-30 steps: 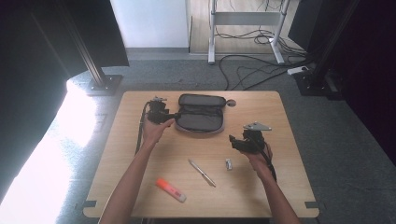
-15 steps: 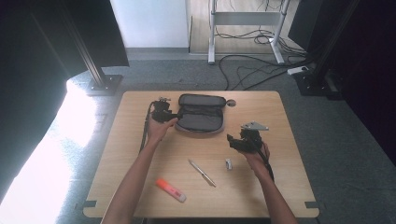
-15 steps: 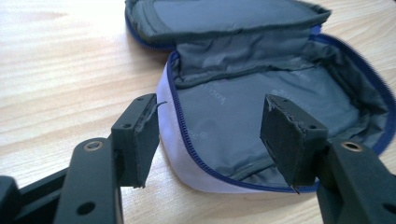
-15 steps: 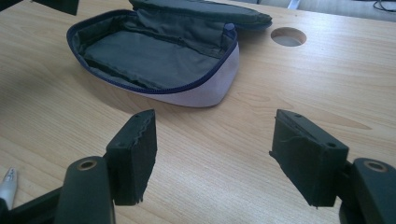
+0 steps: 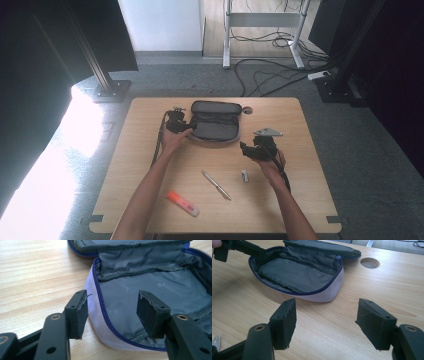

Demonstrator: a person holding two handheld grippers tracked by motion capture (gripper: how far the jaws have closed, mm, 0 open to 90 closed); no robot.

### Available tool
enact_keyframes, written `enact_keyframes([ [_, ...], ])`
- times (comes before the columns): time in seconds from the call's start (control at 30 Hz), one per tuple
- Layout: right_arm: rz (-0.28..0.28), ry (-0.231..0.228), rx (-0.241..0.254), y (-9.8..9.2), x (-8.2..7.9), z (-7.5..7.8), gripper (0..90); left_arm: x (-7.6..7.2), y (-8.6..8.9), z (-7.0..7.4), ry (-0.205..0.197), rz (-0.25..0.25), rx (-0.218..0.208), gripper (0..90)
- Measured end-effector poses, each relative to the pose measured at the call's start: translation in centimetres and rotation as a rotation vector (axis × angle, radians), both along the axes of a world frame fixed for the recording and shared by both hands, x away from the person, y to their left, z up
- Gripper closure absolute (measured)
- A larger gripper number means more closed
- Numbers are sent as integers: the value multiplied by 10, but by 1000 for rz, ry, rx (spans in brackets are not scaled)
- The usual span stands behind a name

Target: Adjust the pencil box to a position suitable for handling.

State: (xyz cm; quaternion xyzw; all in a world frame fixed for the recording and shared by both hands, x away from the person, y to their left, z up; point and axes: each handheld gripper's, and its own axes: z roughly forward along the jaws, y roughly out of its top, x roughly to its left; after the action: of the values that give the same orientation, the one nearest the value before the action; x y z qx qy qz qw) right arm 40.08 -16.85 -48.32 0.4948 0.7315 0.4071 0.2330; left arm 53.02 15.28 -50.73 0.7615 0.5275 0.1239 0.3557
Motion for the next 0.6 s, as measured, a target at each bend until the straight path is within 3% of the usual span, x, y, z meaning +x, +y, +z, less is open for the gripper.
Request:
enact_keyframes([
  [0.27, -5, 8, 2, -2, 3, -2, 323, 5, 1, -8, 3, 17, 9, 473],
  [0.6, -11, 31, 4, -1, 23, -7, 341, 10, -1, -17, 13, 17, 12, 541],
])
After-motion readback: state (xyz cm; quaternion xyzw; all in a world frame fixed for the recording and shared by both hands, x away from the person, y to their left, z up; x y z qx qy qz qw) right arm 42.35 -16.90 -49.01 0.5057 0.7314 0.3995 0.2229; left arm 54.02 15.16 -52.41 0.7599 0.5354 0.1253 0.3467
